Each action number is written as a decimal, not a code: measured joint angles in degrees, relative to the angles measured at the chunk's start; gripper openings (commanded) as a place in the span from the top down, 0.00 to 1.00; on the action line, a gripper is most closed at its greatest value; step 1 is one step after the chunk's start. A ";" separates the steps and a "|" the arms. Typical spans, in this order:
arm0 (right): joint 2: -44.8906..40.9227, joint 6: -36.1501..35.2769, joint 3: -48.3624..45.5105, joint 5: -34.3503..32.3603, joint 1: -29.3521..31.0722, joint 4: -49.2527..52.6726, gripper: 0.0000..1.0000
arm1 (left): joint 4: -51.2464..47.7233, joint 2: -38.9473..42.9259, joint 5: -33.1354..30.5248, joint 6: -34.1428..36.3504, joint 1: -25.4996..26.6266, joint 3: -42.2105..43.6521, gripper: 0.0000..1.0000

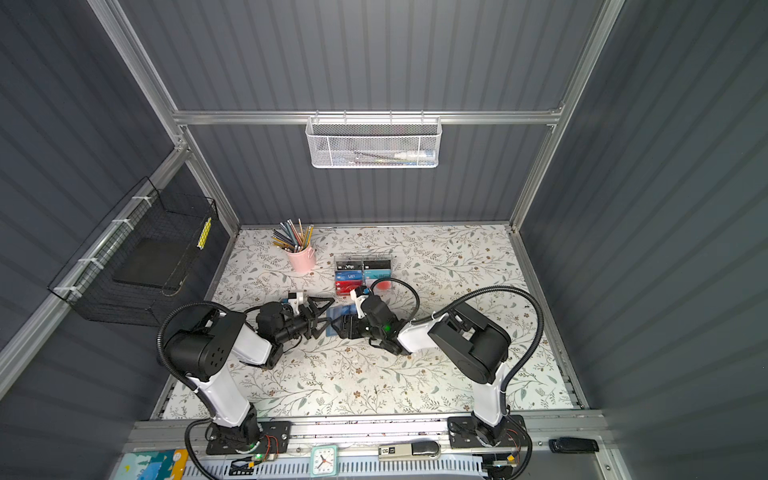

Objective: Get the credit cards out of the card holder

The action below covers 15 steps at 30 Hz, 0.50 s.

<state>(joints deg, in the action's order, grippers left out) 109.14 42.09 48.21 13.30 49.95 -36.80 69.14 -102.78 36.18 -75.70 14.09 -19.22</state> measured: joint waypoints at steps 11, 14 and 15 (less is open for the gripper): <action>2.95 4.55 -0.92 2.82 -0.76 -6.91 0.33 | 5.09 -2.29 0.09 -0.44 0.00 0.90 0.00; 2.64 5.07 -1.60 2.86 -0.90 -7.30 0.34 | 6.27 -2.91 0.11 -0.72 0.00 1.03 0.00; 2.27 5.22 -2.19 2.80 -0.92 -7.37 0.34 | 6.67 -3.13 0.13 -0.94 0.00 1.03 0.00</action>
<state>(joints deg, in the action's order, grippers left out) 111.42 47.31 46.02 16.10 49.04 -44.16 75.81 -105.91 36.32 -76.64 14.09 -18.20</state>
